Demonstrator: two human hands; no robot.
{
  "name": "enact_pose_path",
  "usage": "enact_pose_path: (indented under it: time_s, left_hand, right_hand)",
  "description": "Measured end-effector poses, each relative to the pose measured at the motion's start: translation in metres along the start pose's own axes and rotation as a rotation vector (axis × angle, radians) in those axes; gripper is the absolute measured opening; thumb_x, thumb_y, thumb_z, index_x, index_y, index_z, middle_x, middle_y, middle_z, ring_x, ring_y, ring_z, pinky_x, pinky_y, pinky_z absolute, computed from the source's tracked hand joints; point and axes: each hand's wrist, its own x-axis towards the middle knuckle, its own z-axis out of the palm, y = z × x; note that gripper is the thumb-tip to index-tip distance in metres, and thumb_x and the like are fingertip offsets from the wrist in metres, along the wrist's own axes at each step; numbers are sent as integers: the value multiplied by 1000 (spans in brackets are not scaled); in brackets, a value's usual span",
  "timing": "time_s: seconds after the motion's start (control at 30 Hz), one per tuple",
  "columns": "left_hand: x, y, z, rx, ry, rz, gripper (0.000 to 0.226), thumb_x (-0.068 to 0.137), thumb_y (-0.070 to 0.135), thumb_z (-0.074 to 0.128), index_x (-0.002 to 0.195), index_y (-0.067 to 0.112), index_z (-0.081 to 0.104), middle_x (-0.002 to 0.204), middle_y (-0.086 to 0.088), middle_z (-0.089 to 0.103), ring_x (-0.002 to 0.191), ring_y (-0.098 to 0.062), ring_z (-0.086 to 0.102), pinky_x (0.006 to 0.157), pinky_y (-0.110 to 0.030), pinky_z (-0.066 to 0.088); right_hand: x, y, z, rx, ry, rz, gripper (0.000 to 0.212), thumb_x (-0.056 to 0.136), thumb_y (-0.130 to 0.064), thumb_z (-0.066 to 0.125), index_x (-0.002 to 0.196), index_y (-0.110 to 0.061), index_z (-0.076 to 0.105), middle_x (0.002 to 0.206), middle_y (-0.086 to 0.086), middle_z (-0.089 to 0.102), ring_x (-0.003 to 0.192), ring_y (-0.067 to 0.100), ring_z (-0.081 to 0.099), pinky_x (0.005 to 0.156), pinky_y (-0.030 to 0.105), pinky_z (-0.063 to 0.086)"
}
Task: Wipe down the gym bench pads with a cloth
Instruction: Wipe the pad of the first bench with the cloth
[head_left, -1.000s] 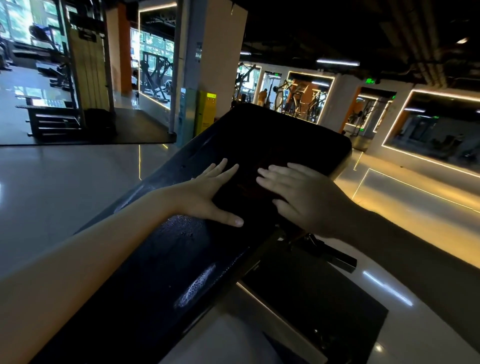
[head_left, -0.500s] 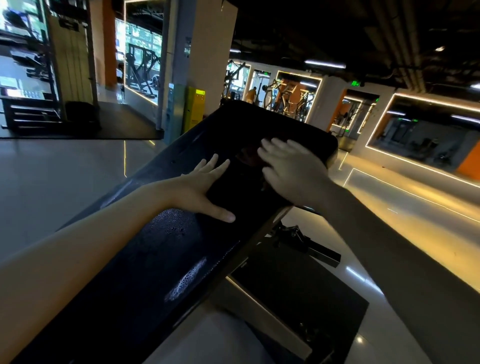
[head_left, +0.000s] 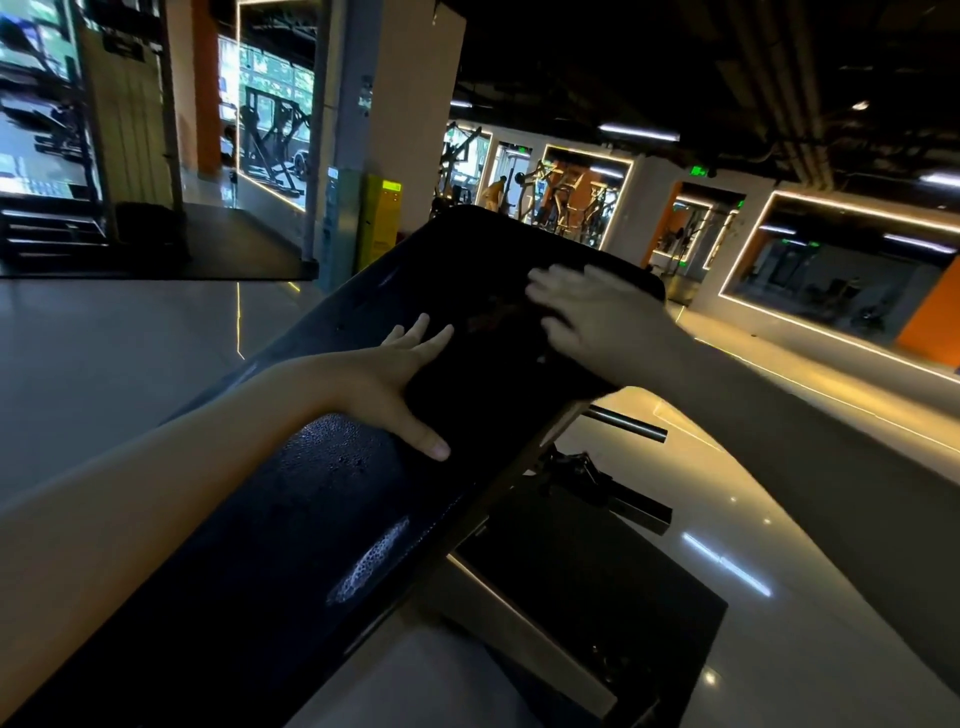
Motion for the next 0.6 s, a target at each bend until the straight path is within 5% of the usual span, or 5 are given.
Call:
enact_pose_path:
  time_s: [0.13,0.47,0.53,0.6]
  left_hand:
    - [-1,2,1,5,6,-9,142,49,66,74,149,33,-21,154,4,-33,143,-21,-26,120,-52,2]
    - [-2,3,3,-33,37,-10,143,44,67,72,150,32,-17,156,3,-28,144,-22,-24,120,-50,2]
    - [-4,4,1,-75,72,8,139,48,64,76,153,29,-8,160,0,-18,147,-23,-15,121,-45,6]
    - [-5,5,-5,-153,142,53,118,64,46,83,154,22,12,160,-4,13,147,-24,16,118,-32,21]
  right_hand:
    - [13,3,-1,-52,28,116,54,105,-30,28,153,-9,18,162,8,11,149,17,5,117,27,-2]
    - [-16,-57,19,134,51,-67,49,105,-27,28,150,-10,28,161,4,16,148,11,11,116,21,0]
    - [-17,-59,18,154,28,-101,49,105,-27,29,150,-10,28,161,4,17,148,10,11,114,19,0]
    - [-18,-58,17,167,-10,-125,50,105,-29,30,151,-11,26,161,3,14,148,9,8,112,16,-3]
